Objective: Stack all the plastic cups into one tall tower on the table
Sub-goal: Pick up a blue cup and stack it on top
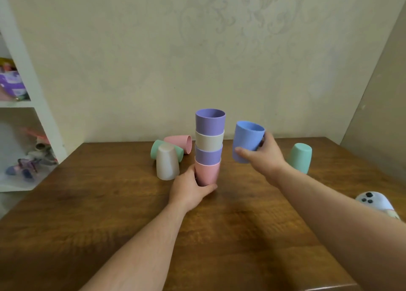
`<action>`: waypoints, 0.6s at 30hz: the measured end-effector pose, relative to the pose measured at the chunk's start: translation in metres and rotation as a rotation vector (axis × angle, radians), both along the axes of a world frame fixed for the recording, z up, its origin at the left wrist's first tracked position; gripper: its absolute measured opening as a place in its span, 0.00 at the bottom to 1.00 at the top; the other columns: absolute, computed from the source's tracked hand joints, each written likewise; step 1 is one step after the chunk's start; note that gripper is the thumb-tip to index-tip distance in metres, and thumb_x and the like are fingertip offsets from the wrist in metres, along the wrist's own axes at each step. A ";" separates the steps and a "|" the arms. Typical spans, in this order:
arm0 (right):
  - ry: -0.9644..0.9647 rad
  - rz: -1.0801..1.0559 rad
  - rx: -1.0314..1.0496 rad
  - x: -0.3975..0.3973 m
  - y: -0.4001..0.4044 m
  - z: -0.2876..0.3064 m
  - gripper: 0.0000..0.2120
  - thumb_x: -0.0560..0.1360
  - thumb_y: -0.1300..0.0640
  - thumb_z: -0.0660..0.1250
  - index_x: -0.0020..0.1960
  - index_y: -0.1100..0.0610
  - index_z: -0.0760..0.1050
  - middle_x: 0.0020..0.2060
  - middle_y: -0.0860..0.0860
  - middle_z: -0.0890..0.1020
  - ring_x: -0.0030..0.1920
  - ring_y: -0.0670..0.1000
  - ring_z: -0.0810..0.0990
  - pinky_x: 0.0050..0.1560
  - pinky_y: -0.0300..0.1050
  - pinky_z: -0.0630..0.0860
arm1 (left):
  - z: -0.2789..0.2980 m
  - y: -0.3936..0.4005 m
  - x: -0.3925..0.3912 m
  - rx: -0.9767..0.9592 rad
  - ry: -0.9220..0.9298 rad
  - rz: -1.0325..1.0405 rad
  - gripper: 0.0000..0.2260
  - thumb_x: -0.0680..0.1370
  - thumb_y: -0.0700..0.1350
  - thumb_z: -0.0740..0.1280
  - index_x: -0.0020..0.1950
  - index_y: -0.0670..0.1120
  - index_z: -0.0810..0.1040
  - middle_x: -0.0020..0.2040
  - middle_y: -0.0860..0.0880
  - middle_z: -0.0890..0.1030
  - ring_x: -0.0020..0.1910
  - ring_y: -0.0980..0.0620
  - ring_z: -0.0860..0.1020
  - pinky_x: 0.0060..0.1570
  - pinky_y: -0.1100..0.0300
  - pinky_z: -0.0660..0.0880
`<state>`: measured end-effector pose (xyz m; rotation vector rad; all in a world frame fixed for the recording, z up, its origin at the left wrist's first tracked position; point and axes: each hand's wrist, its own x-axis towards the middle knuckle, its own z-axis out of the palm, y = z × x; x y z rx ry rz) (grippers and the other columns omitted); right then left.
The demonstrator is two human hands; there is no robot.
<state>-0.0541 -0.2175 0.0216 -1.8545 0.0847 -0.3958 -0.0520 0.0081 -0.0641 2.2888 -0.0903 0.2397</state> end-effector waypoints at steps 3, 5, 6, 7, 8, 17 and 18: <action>-0.128 0.007 0.053 0.002 0.008 0.055 0.32 0.74 0.46 0.82 0.72 0.51 0.72 0.59 0.49 0.82 0.56 0.52 0.85 0.51 0.49 0.82 | 0.001 0.001 0.001 -0.006 0.019 -0.019 0.35 0.69 0.63 0.82 0.73 0.57 0.74 0.64 0.56 0.84 0.61 0.52 0.82 0.57 0.56 0.79; -0.184 0.031 0.075 0.002 0.022 0.088 0.34 0.73 0.41 0.80 0.72 0.50 0.71 0.61 0.50 0.82 0.59 0.53 0.85 0.56 0.53 0.83 | 0.000 0.003 0.002 -0.014 0.036 -0.043 0.36 0.70 0.62 0.81 0.74 0.57 0.73 0.66 0.56 0.83 0.62 0.53 0.82 0.58 0.56 0.78; -0.212 0.048 0.085 0.002 0.030 0.101 0.34 0.71 0.41 0.80 0.71 0.49 0.71 0.60 0.50 0.82 0.59 0.53 0.85 0.56 0.53 0.84 | 0.000 0.004 0.001 -0.018 0.044 -0.054 0.37 0.70 0.63 0.81 0.76 0.57 0.72 0.67 0.56 0.82 0.63 0.53 0.81 0.59 0.57 0.78; -0.234 0.062 0.094 0.001 0.039 0.112 0.34 0.70 0.41 0.80 0.70 0.49 0.71 0.60 0.50 0.82 0.58 0.52 0.85 0.54 0.50 0.83 | 0.000 0.004 0.001 -0.023 0.050 -0.064 0.38 0.70 0.63 0.81 0.77 0.56 0.71 0.68 0.56 0.82 0.64 0.53 0.81 0.59 0.57 0.77; -0.255 0.075 0.093 0.001 0.047 0.120 0.33 0.71 0.43 0.81 0.70 0.49 0.71 0.58 0.49 0.81 0.56 0.50 0.85 0.50 0.44 0.82 | 0.000 0.005 0.002 -0.027 0.051 -0.070 0.39 0.70 0.63 0.81 0.77 0.56 0.71 0.69 0.56 0.82 0.64 0.53 0.81 0.59 0.58 0.77; -0.181 0.151 0.004 0.004 0.092 0.107 0.34 0.72 0.53 0.82 0.73 0.45 0.70 0.54 0.42 0.80 0.55 0.50 0.85 0.56 0.54 0.86 | -0.002 0.006 0.001 0.026 0.023 -0.063 0.37 0.71 0.65 0.79 0.76 0.56 0.72 0.68 0.57 0.82 0.61 0.55 0.80 0.59 0.60 0.76; -0.169 0.153 0.008 0.005 0.092 0.103 0.33 0.72 0.54 0.82 0.71 0.44 0.69 0.53 0.42 0.80 0.55 0.50 0.86 0.56 0.55 0.86 | -0.002 0.006 0.002 0.030 0.022 -0.059 0.37 0.71 0.65 0.79 0.76 0.56 0.72 0.68 0.57 0.82 0.62 0.54 0.81 0.59 0.60 0.76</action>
